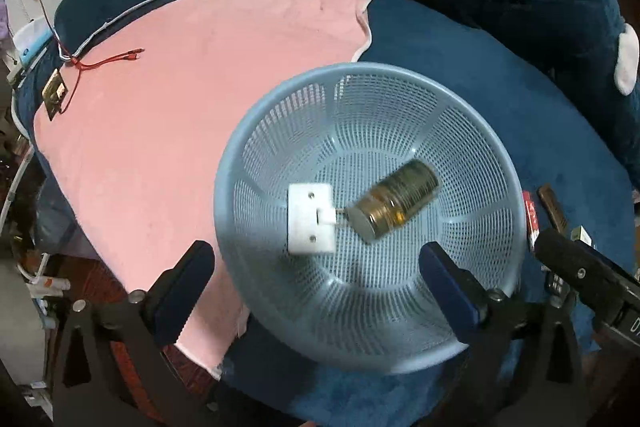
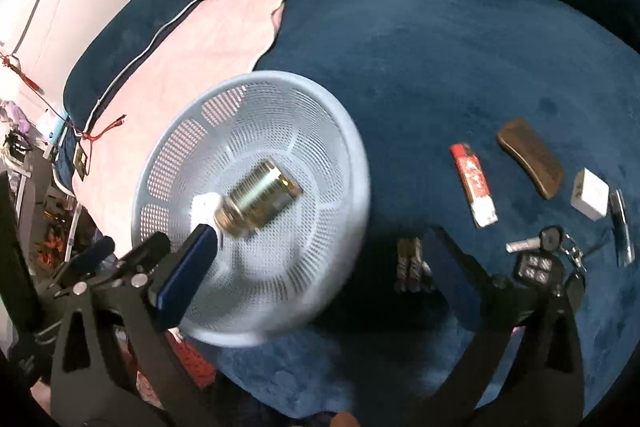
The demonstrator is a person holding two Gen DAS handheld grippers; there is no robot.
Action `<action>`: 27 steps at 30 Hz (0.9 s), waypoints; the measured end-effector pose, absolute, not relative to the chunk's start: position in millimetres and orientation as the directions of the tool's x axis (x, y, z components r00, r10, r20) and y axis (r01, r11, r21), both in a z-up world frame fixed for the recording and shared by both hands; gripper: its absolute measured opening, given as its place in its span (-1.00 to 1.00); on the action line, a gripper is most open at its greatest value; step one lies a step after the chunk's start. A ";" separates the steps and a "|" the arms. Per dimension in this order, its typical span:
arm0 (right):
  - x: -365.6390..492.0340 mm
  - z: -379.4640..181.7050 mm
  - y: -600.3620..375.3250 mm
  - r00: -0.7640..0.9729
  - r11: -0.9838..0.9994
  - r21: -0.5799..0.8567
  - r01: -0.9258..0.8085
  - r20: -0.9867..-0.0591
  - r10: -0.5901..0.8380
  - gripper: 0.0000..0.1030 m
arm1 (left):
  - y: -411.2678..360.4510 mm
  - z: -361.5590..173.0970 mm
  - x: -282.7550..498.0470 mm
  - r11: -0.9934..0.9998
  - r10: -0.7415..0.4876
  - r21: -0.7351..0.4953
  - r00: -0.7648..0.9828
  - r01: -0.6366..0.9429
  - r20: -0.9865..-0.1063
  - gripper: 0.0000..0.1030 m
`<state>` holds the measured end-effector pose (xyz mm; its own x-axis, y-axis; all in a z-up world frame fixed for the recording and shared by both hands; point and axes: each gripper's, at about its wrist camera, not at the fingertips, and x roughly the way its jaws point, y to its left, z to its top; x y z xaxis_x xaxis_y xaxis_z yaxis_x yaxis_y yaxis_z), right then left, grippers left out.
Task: Organize rigid objects
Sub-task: 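Carry the power strip and jar into the blue basket and open both tools, then withdraw both tools from the basket back over the table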
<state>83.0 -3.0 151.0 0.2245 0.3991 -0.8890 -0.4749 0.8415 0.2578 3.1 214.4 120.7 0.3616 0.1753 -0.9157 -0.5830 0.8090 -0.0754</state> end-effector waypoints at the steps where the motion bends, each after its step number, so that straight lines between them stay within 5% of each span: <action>1: 81.5 151.0 -6.0 0.221 0.843 0.257 -0.472 -0.892 0.395 1.00 | 211.2 121.7 1.4 0.809 0.173 -0.074 0.357 -0.584 -0.918 0.99; 27: 49.6 153.4 -84.2 0.158 0.845 0.295 -0.447 -0.903 0.399 1.00 | 139.1 145.8 -12.9 0.830 0.166 -0.056 0.341 -0.555 -0.925 0.99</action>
<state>49.6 -84.2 153.4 0.1584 0.3992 -0.9031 -0.4467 0.8446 0.2950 -12.9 139.1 145.8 0.3410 0.1658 -0.9253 -0.5546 0.8303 -0.0557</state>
